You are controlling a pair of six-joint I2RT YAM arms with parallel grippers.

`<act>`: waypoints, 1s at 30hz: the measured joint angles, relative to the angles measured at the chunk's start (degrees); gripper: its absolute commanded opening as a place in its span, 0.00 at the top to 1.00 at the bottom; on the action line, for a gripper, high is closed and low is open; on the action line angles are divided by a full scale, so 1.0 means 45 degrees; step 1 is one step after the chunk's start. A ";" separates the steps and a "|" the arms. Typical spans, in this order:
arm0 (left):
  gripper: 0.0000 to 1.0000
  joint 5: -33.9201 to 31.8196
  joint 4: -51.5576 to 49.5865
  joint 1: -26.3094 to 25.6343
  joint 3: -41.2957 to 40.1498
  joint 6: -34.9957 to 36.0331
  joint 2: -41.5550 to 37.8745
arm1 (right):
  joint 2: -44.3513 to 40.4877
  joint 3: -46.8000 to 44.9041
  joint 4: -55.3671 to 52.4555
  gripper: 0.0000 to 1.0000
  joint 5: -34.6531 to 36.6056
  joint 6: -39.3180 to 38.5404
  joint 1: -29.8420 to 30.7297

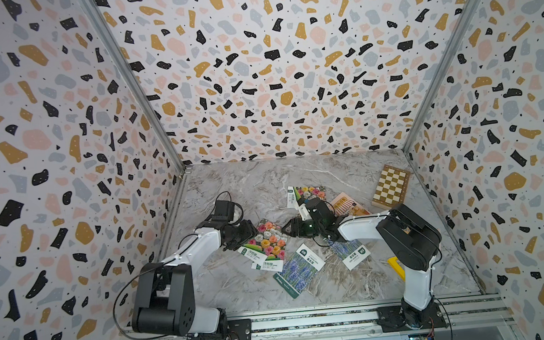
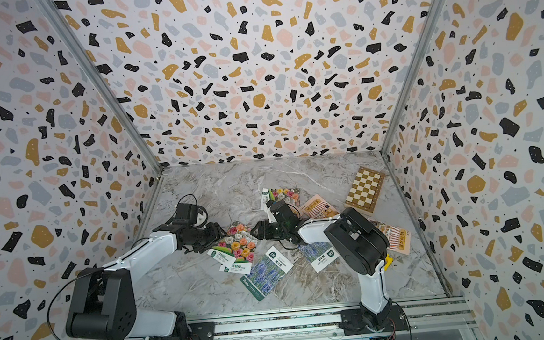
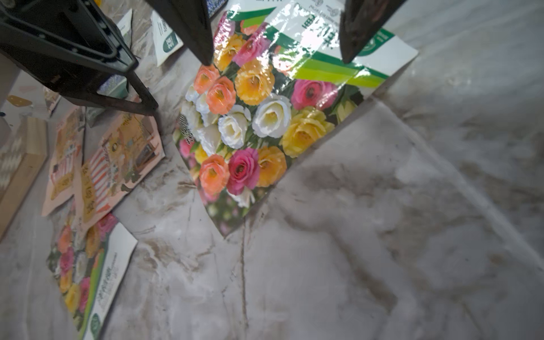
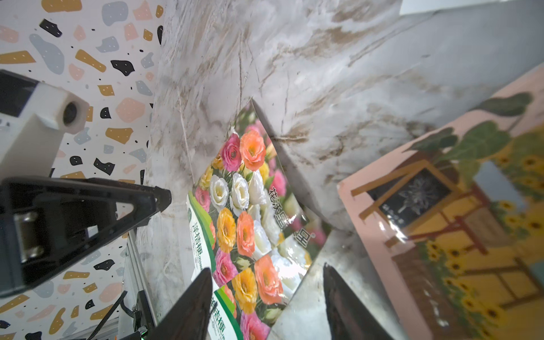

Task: Arrange the seed packets in a row
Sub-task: Pick up the seed packet from the center of the board.

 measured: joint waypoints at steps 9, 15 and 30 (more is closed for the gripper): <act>0.50 -0.0413 0.0000 0.0063 -0.0117 0.0248 0.1185 | 0.0908 0.0962 0.0049 0.46 -0.0325 0.0248 0.0112; 0.54 -0.0495 0.0267 0.0073 -0.0384 0.0301 0.1015 | 0.1447 0.1311 0.0049 0.45 -0.0432 0.0325 0.0112; 0.55 -0.0651 0.0321 0.0073 -0.0457 0.0306 0.0957 | 0.1447 0.0976 0.0942 0.39 -0.0588 0.1127 -0.0146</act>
